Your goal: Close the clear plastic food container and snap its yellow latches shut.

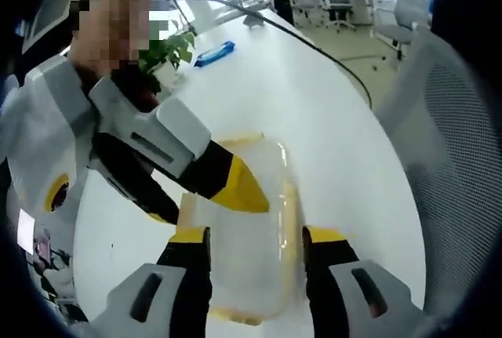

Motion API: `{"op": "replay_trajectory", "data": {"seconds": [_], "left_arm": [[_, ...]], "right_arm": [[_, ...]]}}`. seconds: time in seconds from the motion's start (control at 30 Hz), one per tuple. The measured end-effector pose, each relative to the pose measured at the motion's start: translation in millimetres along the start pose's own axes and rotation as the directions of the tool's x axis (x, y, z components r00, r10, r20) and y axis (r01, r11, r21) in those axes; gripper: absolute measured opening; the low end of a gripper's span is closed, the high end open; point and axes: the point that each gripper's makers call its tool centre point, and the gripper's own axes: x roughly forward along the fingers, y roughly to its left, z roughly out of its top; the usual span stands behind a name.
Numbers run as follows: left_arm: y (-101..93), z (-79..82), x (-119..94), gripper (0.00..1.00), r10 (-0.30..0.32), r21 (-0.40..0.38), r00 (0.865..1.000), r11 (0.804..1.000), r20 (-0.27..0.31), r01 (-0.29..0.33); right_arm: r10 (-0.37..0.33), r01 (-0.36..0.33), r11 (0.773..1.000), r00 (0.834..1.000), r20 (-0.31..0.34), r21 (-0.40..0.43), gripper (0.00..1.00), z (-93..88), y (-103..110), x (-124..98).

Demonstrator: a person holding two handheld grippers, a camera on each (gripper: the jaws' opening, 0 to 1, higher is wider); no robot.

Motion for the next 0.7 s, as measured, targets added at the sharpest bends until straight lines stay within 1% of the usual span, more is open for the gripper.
{"op": "replay_trajectory", "data": {"seconds": [0.03, 0.07, 0.17, 0.27, 0.33, 0.37, 0.43, 0.5, 0.6, 0.7], "left_arm": [[-0.9, 0.3, -0.7, 0.56, -0.009, -0.007, 1.000, 1.000, 0.001, 0.009], [-1.1, 1.2, -2.7, 0.56, -0.013, 0.001, 1.000, 1.000, 0.005, 0.013], [0.9, 4.6, -9.6, 0.53, -0.015, 0.005, 1.000, 1.000, 0.007, 0.015], [5.9, 9.3, -14.1, 0.55, -0.024, -0.044, 0.999, 0.999, 0.029, 0.025], [6.5, 10.1, -14.8, 0.58, -0.038, -0.041, 0.999, 0.998, 0.038, 0.040], [6.9, 9.3, -14.3, 0.59, -0.040, -0.032, 0.999, 0.999, 0.036, 0.042], [10.3, 2.1, -14.7, 0.60, -0.046, -0.005, 0.999, 0.999, -0.009, 0.046], [13.2, 2.9, -16.9, 0.60, -0.051, -0.006, 0.999, 0.999, -0.009, 0.051], [14.5, 4.6, -18.9, 0.60, -0.062, -0.012, 0.998, 0.998, -0.003, 0.062], [14.3, 3.6, -19.1, 0.60, -0.068, -0.007, 0.998, 0.998, -0.011, 0.068]], "right_arm": [[-0.009, 0.009, 1.000, 1.000, 0.009, -0.002, 0.66, 2.2, -0.2, -3.4], [-0.019, 0.019, 1.000, 1.000, 0.022, -0.007, 0.66, 4.5, -0.4, -7.7], [-0.048, 0.049, 0.998, 0.998, 0.027, -0.035, 0.66, 5.3, 0.3, -15.0], [-0.063, 0.064, 0.997, 0.998, 0.027, -0.051, 0.66, 3.6, 5.7, -19.4], [-0.077, 0.078, 0.996, 0.997, 0.025, -0.052, 0.66, 2.6, 6.9, -20.6], [-0.085, 0.086, 0.995, 0.996, 0.024, -0.056, 0.66, 2.1, 7.0, -20.9], [-0.098, 0.099, 0.992, 0.995, 0.009, -0.082, 0.66, -0.2, 8.0, -21.9], [-0.097, 0.097, 0.992, 0.995, 0.008, -0.086, 0.66, 0.5, 11.0, -23.0], [-0.101, 0.102, 0.991, 0.995, 0.015, -0.090, 0.65, 2.7, 10.2, -23.8], [-0.106, 0.107, 0.990, 0.994, 0.013, -0.095, 0.65, 2.6, 9.5, -23.8]]}}
